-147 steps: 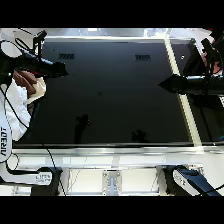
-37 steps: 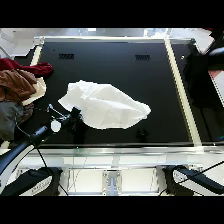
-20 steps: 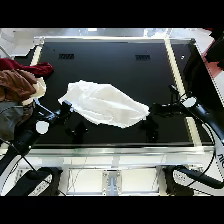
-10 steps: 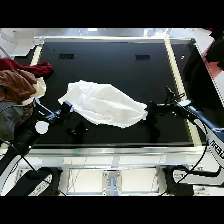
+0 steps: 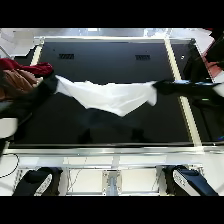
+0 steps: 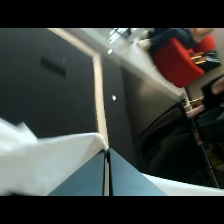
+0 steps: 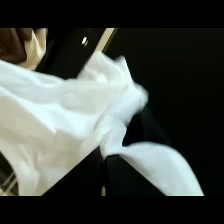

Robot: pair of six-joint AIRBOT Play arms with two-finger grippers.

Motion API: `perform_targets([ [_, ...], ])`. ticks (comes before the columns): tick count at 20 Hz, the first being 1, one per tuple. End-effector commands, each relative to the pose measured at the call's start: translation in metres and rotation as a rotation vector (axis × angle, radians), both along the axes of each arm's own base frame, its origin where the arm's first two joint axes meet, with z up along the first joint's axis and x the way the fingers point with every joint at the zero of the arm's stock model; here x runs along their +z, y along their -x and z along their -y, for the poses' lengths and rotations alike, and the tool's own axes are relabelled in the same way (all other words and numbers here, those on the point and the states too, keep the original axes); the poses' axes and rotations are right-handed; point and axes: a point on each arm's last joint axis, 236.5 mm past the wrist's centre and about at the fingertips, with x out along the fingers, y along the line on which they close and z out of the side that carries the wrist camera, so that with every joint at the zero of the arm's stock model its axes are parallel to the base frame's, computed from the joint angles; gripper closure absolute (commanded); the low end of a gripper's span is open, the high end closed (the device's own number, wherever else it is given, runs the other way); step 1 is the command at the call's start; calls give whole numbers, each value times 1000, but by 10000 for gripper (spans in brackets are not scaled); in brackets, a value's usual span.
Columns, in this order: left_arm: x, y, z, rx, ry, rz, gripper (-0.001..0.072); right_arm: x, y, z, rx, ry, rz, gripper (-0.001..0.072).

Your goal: Fold the shirts.

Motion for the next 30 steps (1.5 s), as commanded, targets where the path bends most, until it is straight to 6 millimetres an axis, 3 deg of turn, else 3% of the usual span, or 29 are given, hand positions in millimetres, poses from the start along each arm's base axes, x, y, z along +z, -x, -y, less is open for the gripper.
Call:
perform_targets([
  [1,100,74,-4,-65,-174,150,700,183,110,22,-173,83,499,703],
  [3,149,102,-6,-71,-181,248,700,265,172,33,-255,114,744,703],
  [4,165,112,-6,-74,-202,287,700,292,188,37,-283,129,825,704],
  [5,168,118,-2,-98,-197,276,700,312,198,38,-295,134,878,704],
  [6,154,120,7,-144,-194,220,700,325,194,38,-295,132,899,704],
  [7,128,121,16,-200,-217,113,700,328,176,37,-283,123,882,704],
  [9,57,116,22,-279,-290,-144,700,307,110,34,-239,91,754,703],
  [11,-15,98,6,-246,-356,-347,700,258,19,23,-160,4,536,702],
  [13,-101,82,-25,-127,-400,-569,699,187,-73,9,-79,-105,301,701],
  [15,-190,83,-54,-27,-457,-763,699,99,-155,-12,-43,-166,95,701],
  [16,-224,86,-62,8,-462,-828,699,49,-192,-29,-41,-182,11,701],
  [18,-278,95,-65,48,-423,-926,699,-44,-245,-76,-48,-205,-105,700],
  [20,-310,95,-65,85,-381,-969,699,-128,-282,-131,-100,-222,-146,698],
  [22,-318,80,-63,97,-366,-942,698,-168,-307,-165,-199,-255,-88,697],
  [23,-316,62,-61,108,-351,-880,698,-169,-319,-171,-267,-276,-20,649],
  [24,-308,43,-60,132,-317,-806,671,-163,-326,-173,-318,-291,46,399],
  [25,-295,23,-62,160,-284,-725,453,-151,-329,-172,-344,-299,96,203],
  [26,-274,1,-67,193,-255,-630,152,-136,-330,-173,-327,-285,132,128],
  [27,-251,-16,-77,230,-232,-558,93,-119,-329,-170,-301,-267,159,123],
  [30,-174,-50,-120,306,-301,-379,97,-55,-315,-135,-237,-204,202,125],
])
